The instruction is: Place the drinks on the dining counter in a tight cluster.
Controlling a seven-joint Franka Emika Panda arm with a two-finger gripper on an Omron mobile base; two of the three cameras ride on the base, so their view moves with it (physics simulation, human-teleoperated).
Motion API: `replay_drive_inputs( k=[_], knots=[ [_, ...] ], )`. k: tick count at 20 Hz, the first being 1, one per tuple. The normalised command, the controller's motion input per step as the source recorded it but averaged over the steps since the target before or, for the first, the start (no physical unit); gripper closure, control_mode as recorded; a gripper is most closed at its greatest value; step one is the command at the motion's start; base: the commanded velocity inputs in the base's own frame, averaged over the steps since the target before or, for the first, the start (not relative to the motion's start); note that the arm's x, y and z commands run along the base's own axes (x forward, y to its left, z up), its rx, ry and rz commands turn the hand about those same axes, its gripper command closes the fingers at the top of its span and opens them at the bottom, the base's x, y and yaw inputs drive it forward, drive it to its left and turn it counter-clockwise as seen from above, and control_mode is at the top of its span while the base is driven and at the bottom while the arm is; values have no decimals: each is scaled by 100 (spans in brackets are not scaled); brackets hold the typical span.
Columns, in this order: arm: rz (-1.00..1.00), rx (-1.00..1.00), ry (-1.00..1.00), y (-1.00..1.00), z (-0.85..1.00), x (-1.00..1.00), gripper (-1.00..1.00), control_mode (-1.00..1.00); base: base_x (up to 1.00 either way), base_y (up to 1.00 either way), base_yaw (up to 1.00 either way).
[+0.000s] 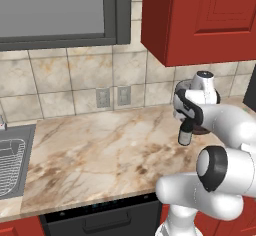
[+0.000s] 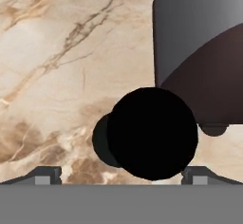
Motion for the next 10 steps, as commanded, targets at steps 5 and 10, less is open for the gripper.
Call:
replay_drive_inputs(
  k=[5, 10],
  knots=[
    [0, 0, 0, -1, -17, 0, -100, -100, 0, 0, 0],
    [0, 0, 0, 0, -9, 0, -100, -100, 0, 0, 0]
  ],
)
